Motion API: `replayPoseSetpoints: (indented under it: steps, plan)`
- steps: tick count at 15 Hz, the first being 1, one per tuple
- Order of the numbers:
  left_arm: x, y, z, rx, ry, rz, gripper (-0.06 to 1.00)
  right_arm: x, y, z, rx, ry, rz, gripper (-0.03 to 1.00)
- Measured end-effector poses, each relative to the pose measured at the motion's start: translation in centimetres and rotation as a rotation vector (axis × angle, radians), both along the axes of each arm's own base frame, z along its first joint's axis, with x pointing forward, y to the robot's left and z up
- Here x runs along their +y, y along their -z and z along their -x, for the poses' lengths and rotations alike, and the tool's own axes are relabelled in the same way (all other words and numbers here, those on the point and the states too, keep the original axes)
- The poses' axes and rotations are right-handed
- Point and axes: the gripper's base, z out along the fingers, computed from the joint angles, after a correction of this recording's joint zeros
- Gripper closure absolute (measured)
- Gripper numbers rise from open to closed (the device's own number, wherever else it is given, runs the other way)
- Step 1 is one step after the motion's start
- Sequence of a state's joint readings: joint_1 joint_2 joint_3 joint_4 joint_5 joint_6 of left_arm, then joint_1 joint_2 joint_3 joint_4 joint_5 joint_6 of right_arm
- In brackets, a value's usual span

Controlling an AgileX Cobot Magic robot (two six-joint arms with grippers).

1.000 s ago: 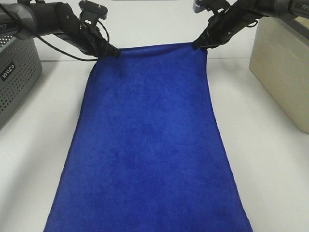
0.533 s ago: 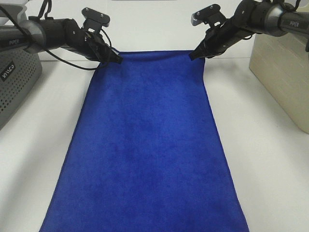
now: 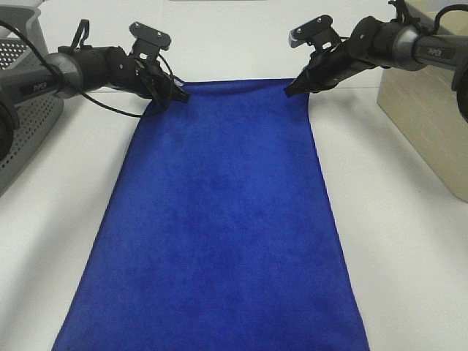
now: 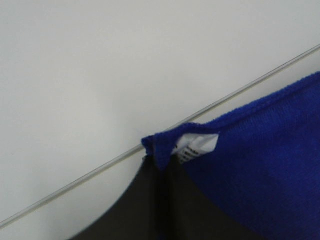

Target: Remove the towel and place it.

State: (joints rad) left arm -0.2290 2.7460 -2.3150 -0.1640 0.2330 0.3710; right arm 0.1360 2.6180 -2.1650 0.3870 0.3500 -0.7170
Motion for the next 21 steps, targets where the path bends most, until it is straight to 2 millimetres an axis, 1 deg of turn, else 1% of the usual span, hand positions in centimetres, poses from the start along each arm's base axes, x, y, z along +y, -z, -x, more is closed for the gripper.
replayPoseSetpoints:
  steps: [3, 4, 5, 6, 8, 14, 16, 17, 18, 19, 21]
  plan:
    - [0.0, -0.2, -0.1, -0.027, 0.001, -0.008, 0.94, 0.0, -0.1, -0.3, -0.040, 0.024, -0.029, 0.95]
    - [0.1, -0.2, -0.2, -0.032, 0.006, -0.021, 0.94, 0.0, 0.3, -0.4, -0.046, 0.036, -0.039, 0.95]
    - [0.1, -0.2, -0.2, -0.037, 0.014, -0.042, 0.94, 0.0, 1.3, -0.5, -0.051, 0.035, -0.037, 0.95]
    - [0.1, -0.2, -0.2, -0.039, 0.017, -0.050, 0.94, 0.1, 1.8, -0.5, -0.052, 0.029, -0.036, 0.95]
    - [0.1, -0.2, -0.2, -0.041, 0.020, -0.058, 0.94, 0.1, 2.4, -0.6, -0.066, 0.013, -0.030, 0.95]
    - [0.2, 0.7, -0.3, -0.061, 0.021, -0.066, 0.94, 0.3, 2.5, -0.6, -0.080, 0.008, -0.056, 0.95]
    - [0.2, 0.5, -0.4, -0.080, 0.018, -0.064, 0.94, 0.4, 2.5, -0.7, -0.078, 0.017, -0.073, 0.95]
    - [0.2, 0.4, -0.4, -0.092, 0.016, -0.062, 0.94, 0.4, 2.5, -0.7, -0.078, 0.019, -0.077, 0.93]
    - [0.3, 0.4, -0.5, -0.096, 0.014, -0.060, 0.92, 0.4, 2.5, -0.7, -0.078, 0.019, -0.078, 0.88]
    - [0.3, 0.4, -0.5, -0.101, 0.013, -0.057, 0.89, 0.3, 2.5, -0.7, -0.077, 0.021, -0.079, 0.82]
    - [0.6, 0.3, -0.6, -0.107, 0.005, -0.055, 0.74, 0.1, 2.6, -0.6, -0.067, 0.020, -0.083, 0.66]
